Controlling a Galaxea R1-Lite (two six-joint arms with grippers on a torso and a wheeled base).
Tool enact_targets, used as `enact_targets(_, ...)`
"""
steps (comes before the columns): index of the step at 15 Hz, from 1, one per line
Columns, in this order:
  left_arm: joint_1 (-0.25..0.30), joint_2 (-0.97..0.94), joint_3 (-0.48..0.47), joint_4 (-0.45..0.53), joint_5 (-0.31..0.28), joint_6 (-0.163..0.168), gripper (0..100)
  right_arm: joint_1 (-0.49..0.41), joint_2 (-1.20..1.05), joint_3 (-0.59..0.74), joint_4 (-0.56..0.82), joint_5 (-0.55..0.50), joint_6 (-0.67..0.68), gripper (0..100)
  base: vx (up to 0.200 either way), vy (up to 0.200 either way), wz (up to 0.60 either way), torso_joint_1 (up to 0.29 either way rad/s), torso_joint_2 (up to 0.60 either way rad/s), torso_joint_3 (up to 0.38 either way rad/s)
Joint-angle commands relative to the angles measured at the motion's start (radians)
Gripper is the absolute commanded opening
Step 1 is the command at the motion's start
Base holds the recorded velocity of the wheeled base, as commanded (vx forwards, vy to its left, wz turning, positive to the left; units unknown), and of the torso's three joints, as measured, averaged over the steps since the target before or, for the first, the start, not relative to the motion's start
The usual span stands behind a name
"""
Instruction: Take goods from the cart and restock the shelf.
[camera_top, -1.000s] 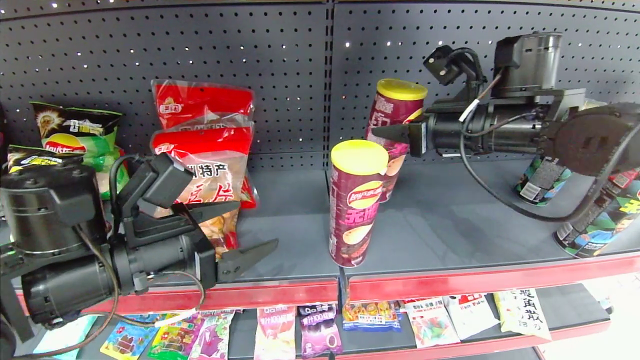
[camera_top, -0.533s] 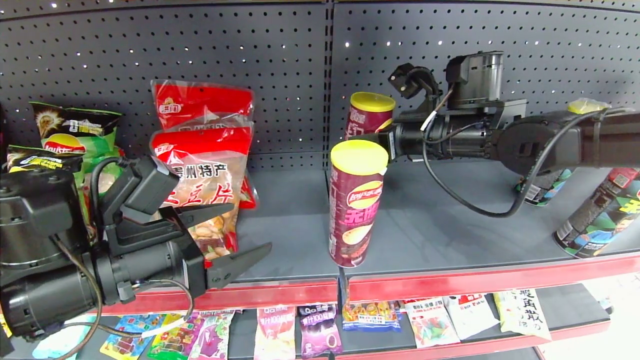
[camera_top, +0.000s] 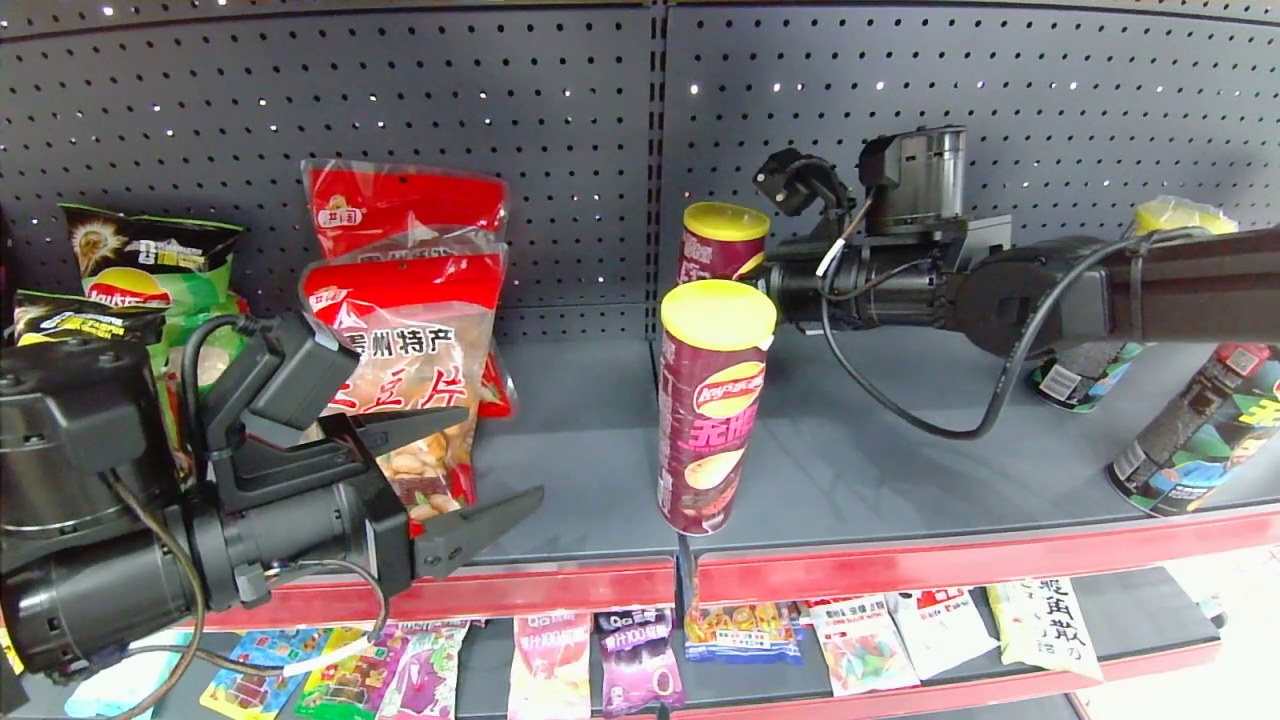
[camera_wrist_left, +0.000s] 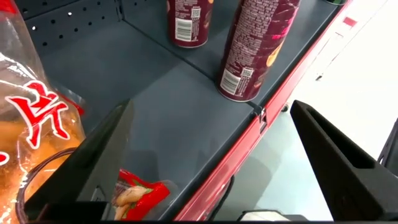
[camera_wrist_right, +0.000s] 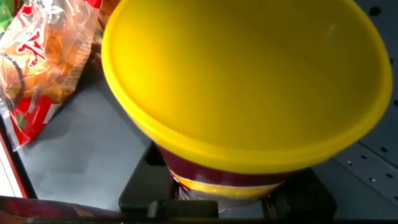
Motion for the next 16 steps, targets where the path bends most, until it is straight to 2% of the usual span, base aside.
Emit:
enact_targets(1,0.0,0.007,-0.001,-0.001,-0.001,0.0,100,0.004,0.004,0.005,-0.001,0.001,0.0,0,0.0,0.0,0.0,0.0,0.0,0.0)
enact_targets(2,0.0,0.007,-0.001,-0.001,-0.003,0.0,100,0.004,0.004,0.008,-0.001,0.001,0.0,0,0.0,0.0,0.0,0.0,0.0,0.0)
enact_targets(3,0.0,0.009,0.001,-0.001,-0.003,0.0,100,0.005,0.006,0.009,-0.001,0.001,0.001,100,0.0,0.0,0.0,0.0,0.0,0.0)
enact_targets(8,0.0,0.014,-0.001,-0.001,-0.004,0.0,100,0.01,-0.019,0.043,-0.001,-0.002,0.004,100,0.0,0.0,0.0,0.0,0.0,0.0)
enact_targets(13,0.0,0.027,0.001,0.001,0.003,0.003,100,-0.012,-0.152,0.223,-0.002,-0.01,0.003,100,0.0,0.0,0.0,0.0,0.0,0.0)
enact_targets(16,0.0,0.06,-0.004,-0.002,0.002,0.009,100,-0.075,-0.195,0.286,-0.002,-0.024,0.001,100,0.0,0.0,0.0,0.0,0.0,0.0)
